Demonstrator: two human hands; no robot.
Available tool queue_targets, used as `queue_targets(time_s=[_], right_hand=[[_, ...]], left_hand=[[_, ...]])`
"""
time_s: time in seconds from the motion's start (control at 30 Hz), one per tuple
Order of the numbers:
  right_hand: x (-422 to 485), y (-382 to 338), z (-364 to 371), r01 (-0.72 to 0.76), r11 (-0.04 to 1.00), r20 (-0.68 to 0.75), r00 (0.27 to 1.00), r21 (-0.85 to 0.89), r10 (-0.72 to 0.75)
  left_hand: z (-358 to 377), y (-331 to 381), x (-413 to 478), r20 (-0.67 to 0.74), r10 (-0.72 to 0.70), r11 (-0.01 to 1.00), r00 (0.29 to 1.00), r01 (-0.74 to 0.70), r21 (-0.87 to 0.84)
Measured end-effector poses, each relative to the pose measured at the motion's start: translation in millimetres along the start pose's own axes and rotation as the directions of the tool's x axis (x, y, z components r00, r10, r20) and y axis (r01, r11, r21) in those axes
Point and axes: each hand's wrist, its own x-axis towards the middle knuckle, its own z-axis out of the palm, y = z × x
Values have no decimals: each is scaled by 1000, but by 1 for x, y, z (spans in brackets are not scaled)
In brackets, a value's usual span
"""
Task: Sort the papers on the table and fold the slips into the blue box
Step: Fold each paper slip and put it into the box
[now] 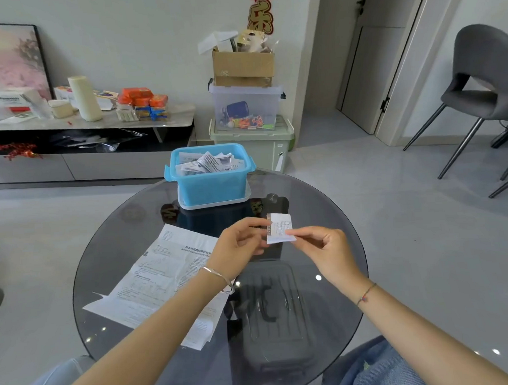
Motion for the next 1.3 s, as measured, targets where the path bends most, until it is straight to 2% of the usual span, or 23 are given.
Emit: queue_targets(time_s=[0.1,0.33,0.4,0.53,0.63,0.93,1.1,1.2,1.3], right_hand=[[1,0,-1,-3,1000,-26,1000,31,3],[2,0,-1,-60,990,-6,998,126,61],[3,-1,1,-88,981,-8,996,172,91],[5,-3,9,-153,950,-45,984,272,171],[6,-5,12,-183,931,-74,973,316,217],[9,-8,15,-214,923,-130,955,321,267],[10,-9,14,-189,937,-151,959,294,241],[12,-12,18,-164,947,-140,968,276,208],[17,-12,24,-209,941,-111,963,267,245]], left_hand=[[3,-1,-5,9,125,989,992,-125,77],[10,0,0,-77,156,988,985,-157,-7],[15,1,0,-103,128,989,986,-134,-57],[26,2,1,-134,-12,959,991,-27,-281],[33,3,2,-139,-40,941,989,-9,-338],[40,2,8,-270,-106,955,957,23,-295],[41,-1,8,-288,-145,961,947,66,-267],[36,1,10,-250,-168,959,953,100,-264],[27,3,11,-233,-145,965,962,86,-246]])
